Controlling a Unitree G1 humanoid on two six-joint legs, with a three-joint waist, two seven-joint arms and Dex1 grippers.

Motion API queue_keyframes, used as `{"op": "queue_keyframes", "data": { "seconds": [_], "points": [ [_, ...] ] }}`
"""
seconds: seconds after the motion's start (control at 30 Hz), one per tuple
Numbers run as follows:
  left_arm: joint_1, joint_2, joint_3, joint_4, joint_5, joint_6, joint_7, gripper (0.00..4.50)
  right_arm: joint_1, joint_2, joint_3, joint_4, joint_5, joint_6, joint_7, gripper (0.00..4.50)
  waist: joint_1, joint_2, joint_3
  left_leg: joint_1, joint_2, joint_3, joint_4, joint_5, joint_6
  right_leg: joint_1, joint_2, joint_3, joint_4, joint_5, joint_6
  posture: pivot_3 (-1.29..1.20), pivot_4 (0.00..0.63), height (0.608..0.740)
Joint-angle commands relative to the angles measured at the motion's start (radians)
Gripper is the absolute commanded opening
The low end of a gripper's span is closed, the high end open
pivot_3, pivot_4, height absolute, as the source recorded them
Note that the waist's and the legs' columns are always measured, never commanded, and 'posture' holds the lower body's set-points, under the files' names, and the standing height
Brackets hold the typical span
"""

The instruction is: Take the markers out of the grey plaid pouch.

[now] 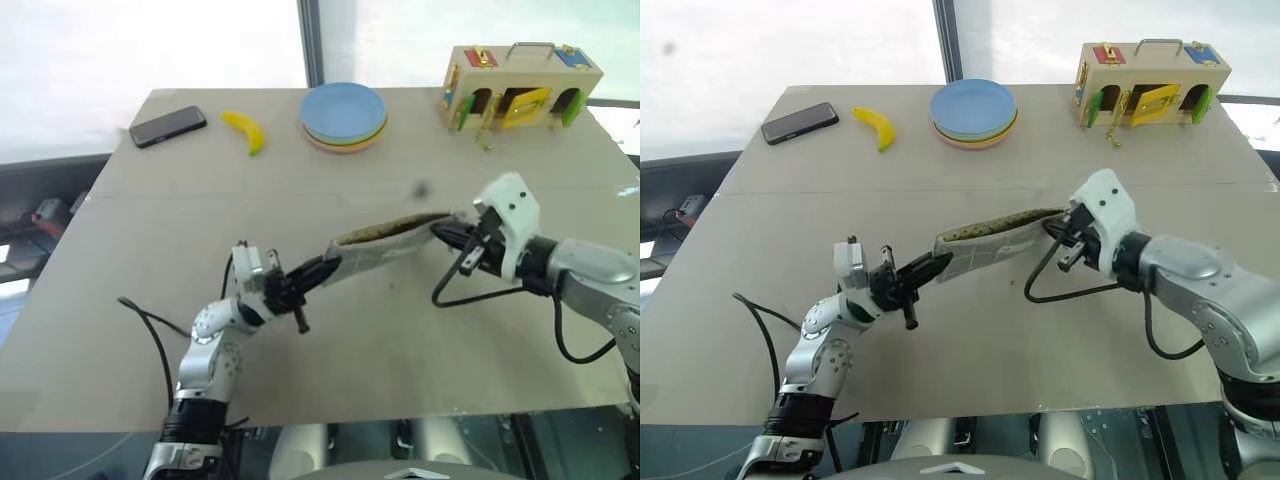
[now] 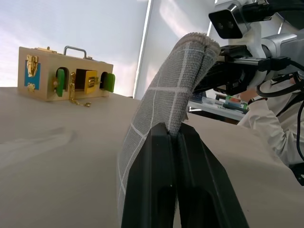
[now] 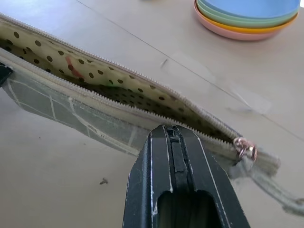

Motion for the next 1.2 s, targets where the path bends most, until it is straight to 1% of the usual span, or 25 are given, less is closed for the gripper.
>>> {"op": "queue_keyframes", "data": {
  "seconds": [0.03, 0.13, 0.23, 0.3, 0.47, 0.53, 0.57, 0.63, 0.67, 0.7, 0.73, 0.87, 1.03, 1.17, 1.2],
  "points": [
    [0.013, -0.011, 0.009, 0.000, 0.001, -0.025, -0.015, 0.00, -0.035, -0.004, 0.090, 0.014, -0.052, -0.045, 0.045, 0.06, -0.001, 0.000, 0.000, 0.000, 0.000, 0.000, 0.000, 0.000, 0.000, 0.000, 0.000, 0.000, 0.000, 0.000, 0.000, 0.00, 0.150, 0.740],
    [0.017, -0.018, 0.010, 0.011, 0.007, -0.036, -0.019, 0.00, -0.061, 0.013, 0.179, 0.043, -0.108, -0.071, 0.062, 0.06, -0.002, 0.000, 0.000, 0.000, 0.000, 0.000, 0.000, 0.000, 0.000, 0.000, 0.000, 0.000, 0.000, 0.000, 0.000, 0.00, 0.150, 0.740],
    [0.020, -0.022, 0.012, 0.016, 0.011, -0.042, -0.023, 0.00, -0.087, 0.037, 0.185, 0.051, -0.098, -0.055, 0.080, 0.06, -0.002, 0.000, 0.000, 0.000, 0.000, 0.000, 0.000, 0.000, 0.000, 0.000, 0.000, 0.000, 0.000, 0.000, 0.000, 0.00, 0.150, 0.740],
    [0.021, -0.026, 0.015, 0.018, 0.009, -0.041, -0.019, 0.00, -0.097, 0.020, 0.202, 0.051, -0.110, -0.051, 0.107, 0.06, -0.001, 0.000, 0.000, 0.000, 0.000, 0.000, 0.000, 0.000, 0.000, 0.000, 0.000, 0.000, 0.000, 0.000, 0.000, 0.00, 0.150, 0.740],
    [0.025, -0.033, 0.018, 0.019, -0.010, -0.008, -0.016, 0.00, -0.133, -0.091, 0.397, 0.060, -0.243, -0.107, 0.231, 0.06, -0.001, -0.001, 0.000, 0.000, 0.000, 0.000, 0.000, 0.000, 0.000, 0.000, 0.000, 0.000, 0.000, 0.000, 0.000, 0.00, 0.150, 0.740],
    [0.017, -0.035, 0.030, 0.015, -0.028, 0.025, 0.002, 0.00, -0.145, -0.096, 0.381, 0.048, -0.229, -0.121, 0.270, 0.06, -0.001, -0.001, 0.000, 0.000, 0.000, 0.000, 0.000, 0.000, 0.000, 0.000, 0.000, -0.001, 0.000, 0.000, 0.000, 0.00, 0.150, 0.740],
    [0.013, -0.034, 0.035, 0.012, -0.035, 0.040, 0.010, 0.00, -0.148, -0.098, 0.367, 0.042, -0.225, -0.127, 0.285, 0.56, -0.001, -0.001, 0.000, 0.000, 0.000, 0.000, 0.000, 0.000, 0.000, 0.000, 0.000, -0.001, 0.000, 0.000, 0.000, 0.00, 0.150, 0.740],
    [0.010, -0.031, 0.041, 0.007, -0.042, 0.058, 0.014, 0.00, -0.152, -0.105, 0.359, 0.039, -0.249, -0.145, 0.293, 1.18, -0.001, -0.001, 0.000, 0.000, 0.001, 0.000, 0.000, 0.000, 0.000, 0.000, 0.000, -0.001, 0.000, 0.000, 0.000, 0.00, 0.150, 0.740],
    [0.010, -0.028, 0.041, 0.004, -0.042, 0.063, 0.012, 0.00, -0.155, -0.105, 0.365, 0.045, -0.279, -0.165, 0.284, 1.75, -0.001, -0.001, 0.000, 0.000, 0.001, 0.000, 0.000, 0.000, 0.000, 0.000, 0.000, -0.001, 0.000, 0.000, 0.000, 0.00, 0.150, 0.740],
    [0.011, -0.027, 0.040, 0.002, -0.042, 0.067, 0.011, 0.00, -0.157, -0.104, 0.369, 0.049, -0.300, -0.179, 0.278, 2.23, -0.001, -0.001, 0.000, 0.000, 0.001, 0.000, 0.000, 0.000, 0.000, 0.000, 0.000, -0.001, 0.000, 0.000, 0.000, 0.00, 0.150, 0.740],
    [0.013, -0.025, 0.039, -0.002, -0.042, 0.073, 0.009, 0.00, -0.166, -0.092, 0.395, 0.073, -0.348, -0.206, 0.257, 2.48, -0.001, -0.001, 0.000, 0.000, 0.001, 0.000, 0.000, 0.000, 0.000, 0.000, 0.000, -0.001, 0.000, 0.000, 0.000, 0.00, 0.150, 0.740],
    [0.017, -0.026, 0.029, -0.027, -0.042, 0.096, 0.010, 0.00, -0.202, -0.016, 0.535, 0.200, -0.549, -0.370, 0.224, 2.48, -0.006, -0.001, -0.001, 0.001, 0.001, 0.001, 0.000, 0.000, 0.000, 0.000, 0.000, 0.000, 0.001, 0.000, 0.000, 0.00, 0.150, 0.740],
    [0.009, -0.028, 0.010, -0.056, -0.038, 0.118, 0.004, 0.00, -0.256, 0.141, 0.655, 0.433, -0.750, -0.548, 0.172, 2.48, -0.006, -0.001, -0.001, 0.000, 0.001, 0.001, 0.001, 0.000, 0.000, 0.000, 0.000, 0.000, 0.001, 0.000, 0.000, 0.00, 0.150, 0.740],
    [0.012, -0.031, -0.001, -0.081, -0.035, 0.130, 0.007, 0.00, -0.273, 0.259, 0.701, 0.657, -0.872, -0.711, 0.122, 2.48, -0.012, -0.002, -0.001, 0.000, 0.001, 0.001, 0.001, 0.000, 0.000, 0.000, 0.000, 0.000, 0.002, 0.000, 0.000, 0.00, 0.150, 0.740],
    [0.014, -0.031, -0.002, -0.085, -0.032, 0.129, 0.011, 0.00, -0.270, 0.277, 0.697, 0.695, -0.881, -0.738, 0.126, 2.24, -0.012, -0.002, -0.001, 0.001, 0.000, 0.001, 0.001, 0.000, -0.001, 0.000, 0.000, 0.000, 0.002, 0.001, -0.001, 0.00, 0.150, 0.740]
  ]
}}
